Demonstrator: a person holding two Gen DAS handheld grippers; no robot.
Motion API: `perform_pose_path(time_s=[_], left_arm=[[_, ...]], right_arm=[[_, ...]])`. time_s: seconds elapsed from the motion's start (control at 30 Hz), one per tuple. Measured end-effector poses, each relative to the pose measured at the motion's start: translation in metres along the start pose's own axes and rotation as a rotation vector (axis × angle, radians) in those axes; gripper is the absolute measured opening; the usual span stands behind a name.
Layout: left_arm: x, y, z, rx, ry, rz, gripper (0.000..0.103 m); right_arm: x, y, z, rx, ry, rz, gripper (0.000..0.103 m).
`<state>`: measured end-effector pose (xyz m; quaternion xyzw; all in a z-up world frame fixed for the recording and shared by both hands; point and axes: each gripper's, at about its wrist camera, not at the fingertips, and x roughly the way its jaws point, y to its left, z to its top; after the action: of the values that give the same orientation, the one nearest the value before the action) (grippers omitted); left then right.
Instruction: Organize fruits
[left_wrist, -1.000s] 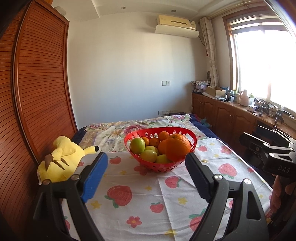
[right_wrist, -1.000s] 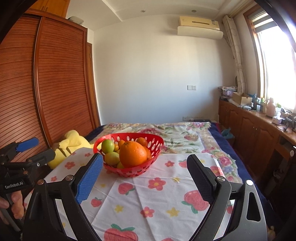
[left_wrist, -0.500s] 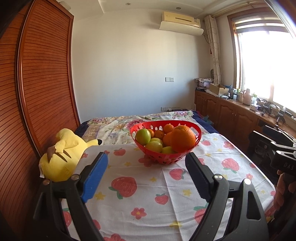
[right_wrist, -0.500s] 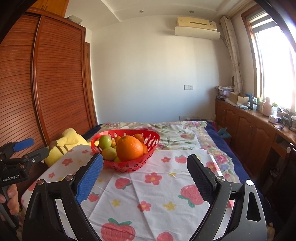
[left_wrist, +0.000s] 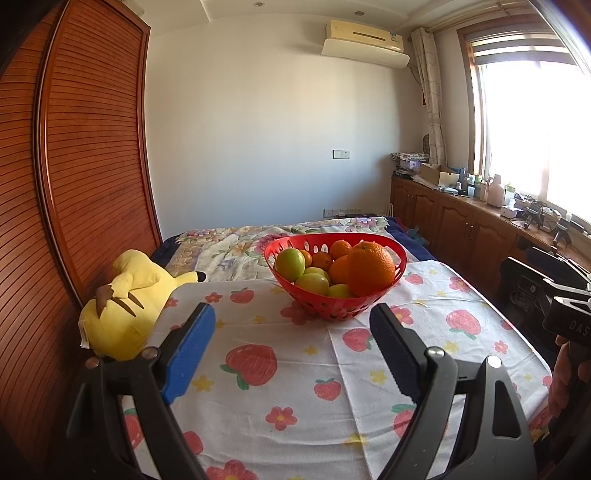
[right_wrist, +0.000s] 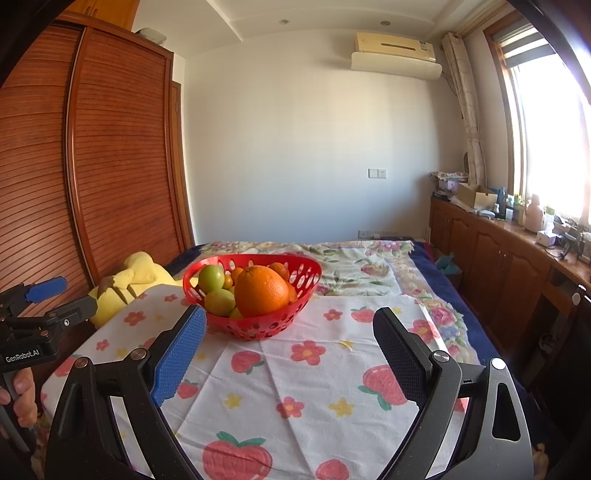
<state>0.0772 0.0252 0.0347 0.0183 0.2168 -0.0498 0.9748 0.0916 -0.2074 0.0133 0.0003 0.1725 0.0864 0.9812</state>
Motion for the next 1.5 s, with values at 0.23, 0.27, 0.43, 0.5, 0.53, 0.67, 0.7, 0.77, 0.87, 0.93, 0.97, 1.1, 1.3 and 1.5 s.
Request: perform_pose_path(time_s=[0.23,0.27,0.43,0.5,0.53,0.67,0.7,0.77,0.87,0.93,0.97,1.1,1.3,1.5], left_arm=[[-0.0004,-0.0004,-0.0005,0.001,-0.003,-0.005,0.086],[-0.0007,-0.0010,-0.0005,0.002,-0.004,-0.005,0.086],[-0.0014,-0.0023,0.0003,0.004,-0.006,-0.007,0.086],[-0.0015,-0.0025,0.0001,0.004,-0.006,-0.007,0.086],[-0.0020,-0.0025,0.0000,0.004,-0.006,-0.008,0.086],[-0.0021,-0.0036,0.0004,0.006,-0.006,-0.011,0.086],[-0.0025,-0.0038,0.0003,0.006,-0.006,-0.012,0.086],[-0.0026,-0.0039,0.0003,0.005,-0.006,-0.012,0.086],[-0.0027,-0.0043,0.0004,0.008,-0.007,-0.010,0.086],[-0.0031,-0.0042,0.0004,0.009,-0.008,-0.010,0.086],[-0.0030,-0.0042,0.0004,0.009,-0.008,-0.010,0.086],[-0.0032,-0.0048,0.0004,0.009,-0.007,-0.012,0.086],[-0.0034,-0.0046,0.0002,0.010,-0.008,-0.011,0.086],[-0.0036,-0.0043,0.0004,0.009,-0.010,-0.013,0.086]], right_arm=[[0.0000,0.0000,0.0002,0.000,0.000,-0.001,0.094],[-0.0001,0.0002,-0.0006,-0.001,0.000,-0.001,0.094],[0.0000,0.0001,-0.0009,0.000,0.001,-0.002,0.094],[-0.0001,0.0000,-0.0008,-0.001,0.001,-0.001,0.094],[0.0000,0.0000,-0.0007,0.000,0.001,-0.002,0.094],[-0.0001,-0.0002,-0.0014,-0.001,0.001,-0.003,0.094],[0.0000,-0.0004,-0.0013,-0.001,0.001,-0.003,0.094],[-0.0001,-0.0004,-0.0012,0.001,0.002,-0.002,0.094],[-0.0005,-0.0016,-0.0020,0.002,0.002,-0.003,0.094],[-0.0005,-0.0016,-0.0019,0.001,0.002,-0.003,0.094],[-0.0007,-0.0016,-0.0020,0.001,0.002,-0.003,0.094],[-0.0004,-0.0015,-0.0017,0.001,0.002,-0.003,0.094],[-0.0017,-0.0030,-0.0027,0.003,0.003,-0.001,0.094],[-0.0024,-0.0034,-0.0032,0.002,0.003,-0.002,0.094]])
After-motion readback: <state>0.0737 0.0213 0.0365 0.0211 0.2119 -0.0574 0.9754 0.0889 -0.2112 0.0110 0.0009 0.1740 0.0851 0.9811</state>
